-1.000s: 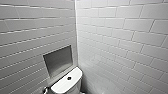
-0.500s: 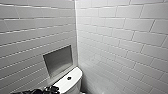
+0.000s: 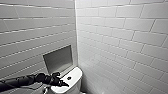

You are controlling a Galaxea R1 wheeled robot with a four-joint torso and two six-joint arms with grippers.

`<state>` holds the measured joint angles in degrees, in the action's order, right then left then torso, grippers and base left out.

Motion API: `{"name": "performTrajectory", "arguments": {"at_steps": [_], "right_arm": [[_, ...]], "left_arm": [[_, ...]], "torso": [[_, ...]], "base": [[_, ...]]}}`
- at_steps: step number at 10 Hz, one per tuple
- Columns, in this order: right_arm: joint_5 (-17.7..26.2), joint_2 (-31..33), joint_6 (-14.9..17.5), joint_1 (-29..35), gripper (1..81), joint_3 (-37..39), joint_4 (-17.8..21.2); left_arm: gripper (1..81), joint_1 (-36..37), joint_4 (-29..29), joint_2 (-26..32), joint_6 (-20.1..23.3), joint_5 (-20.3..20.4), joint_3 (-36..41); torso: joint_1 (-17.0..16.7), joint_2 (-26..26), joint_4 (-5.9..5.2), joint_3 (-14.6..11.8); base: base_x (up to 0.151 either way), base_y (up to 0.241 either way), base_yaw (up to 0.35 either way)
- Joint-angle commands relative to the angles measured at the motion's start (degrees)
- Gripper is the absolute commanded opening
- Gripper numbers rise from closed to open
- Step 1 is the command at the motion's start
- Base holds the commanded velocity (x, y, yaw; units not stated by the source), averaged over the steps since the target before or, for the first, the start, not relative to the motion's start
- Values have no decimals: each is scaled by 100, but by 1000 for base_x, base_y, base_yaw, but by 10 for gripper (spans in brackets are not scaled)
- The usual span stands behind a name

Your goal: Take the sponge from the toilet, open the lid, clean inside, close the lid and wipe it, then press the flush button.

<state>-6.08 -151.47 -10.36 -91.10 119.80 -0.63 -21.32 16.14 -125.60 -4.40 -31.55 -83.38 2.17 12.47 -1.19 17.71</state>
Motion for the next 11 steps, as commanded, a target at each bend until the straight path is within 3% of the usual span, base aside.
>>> {"name": "performTrajectory", "arguments": {"at_steps": [1, 2, 3, 7, 11], "right_arm": [[327, 114, -10, 131, 10, -194, 72], [327, 114, -36, 140, 10, -229, 72], [327, 114, -53, 140, 10, -265, 72], [327, 114, -54, 140, 10, -309, 134], [327, 132, -54, 131, 10, -362, 142]], "left_arm": [[811, 1353, 249, -272, -463, -528, -800], [811, 1467, 215, -395, -674, -528, -1037], [10, 1556, 205, -553, -877, -528, -1275], [10, 1741, 188, -1258, -1089, -528, -2376], [10, 1925, 74, -2179, -1089, -721, -3561]], "torso": [[0, 2, 0, 0], [0, 0, 0, 0], [2, 0, 0, 2], [5, -7, 0, 2], [5, -9, 0, 618]], "base": [[0, 0, 0], [0, 0, 0], [0, 0, 0], [0, 0, 0], [0, 0, 0]]}}
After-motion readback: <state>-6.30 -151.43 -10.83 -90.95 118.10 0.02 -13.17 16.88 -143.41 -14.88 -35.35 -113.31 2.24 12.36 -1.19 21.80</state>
